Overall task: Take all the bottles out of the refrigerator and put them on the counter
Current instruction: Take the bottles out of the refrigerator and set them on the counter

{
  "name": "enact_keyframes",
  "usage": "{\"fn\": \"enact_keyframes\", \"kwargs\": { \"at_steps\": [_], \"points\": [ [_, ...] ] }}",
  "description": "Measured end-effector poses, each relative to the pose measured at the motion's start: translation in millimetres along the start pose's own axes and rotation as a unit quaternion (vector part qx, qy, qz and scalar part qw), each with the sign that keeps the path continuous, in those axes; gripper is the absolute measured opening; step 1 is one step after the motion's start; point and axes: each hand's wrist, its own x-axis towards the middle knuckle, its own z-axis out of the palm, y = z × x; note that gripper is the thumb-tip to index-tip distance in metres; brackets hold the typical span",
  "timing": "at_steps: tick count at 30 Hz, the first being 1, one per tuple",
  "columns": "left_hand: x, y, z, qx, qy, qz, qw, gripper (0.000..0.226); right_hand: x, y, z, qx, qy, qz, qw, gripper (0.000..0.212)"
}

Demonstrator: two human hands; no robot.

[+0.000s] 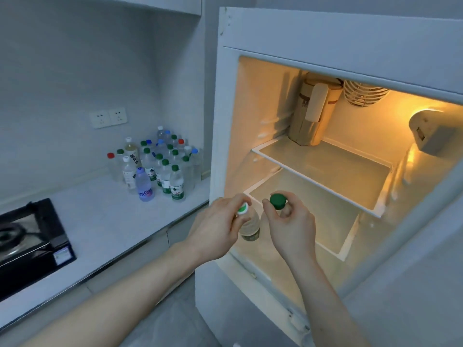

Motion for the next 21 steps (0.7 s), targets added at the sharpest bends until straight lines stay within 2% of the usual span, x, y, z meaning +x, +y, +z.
{"fn": "enact_keyframes", "kwargs": {
  "at_steps": [6, 13, 21],
  "points": [
    [-38, -42, -50, 0.022, 0.027, -0.083, 0.996, 0.018, -14, -39, 45, 0.068, -0.113, -0.041, 0.99, 0.012],
    [-90, -123, -107, 0.051, 0.023, -0.18, 0.982, 0.021, -35, -78, 139, 0.064, -0.21, -0.078, 0.972, 0.015],
    [-124, -239, -183, 0.087, -0.005, -0.233, 0.969, 0.022, -59, -140, 262, 0.057, -0.257, -0.084, 0.961, 0.015]
  ]
}}
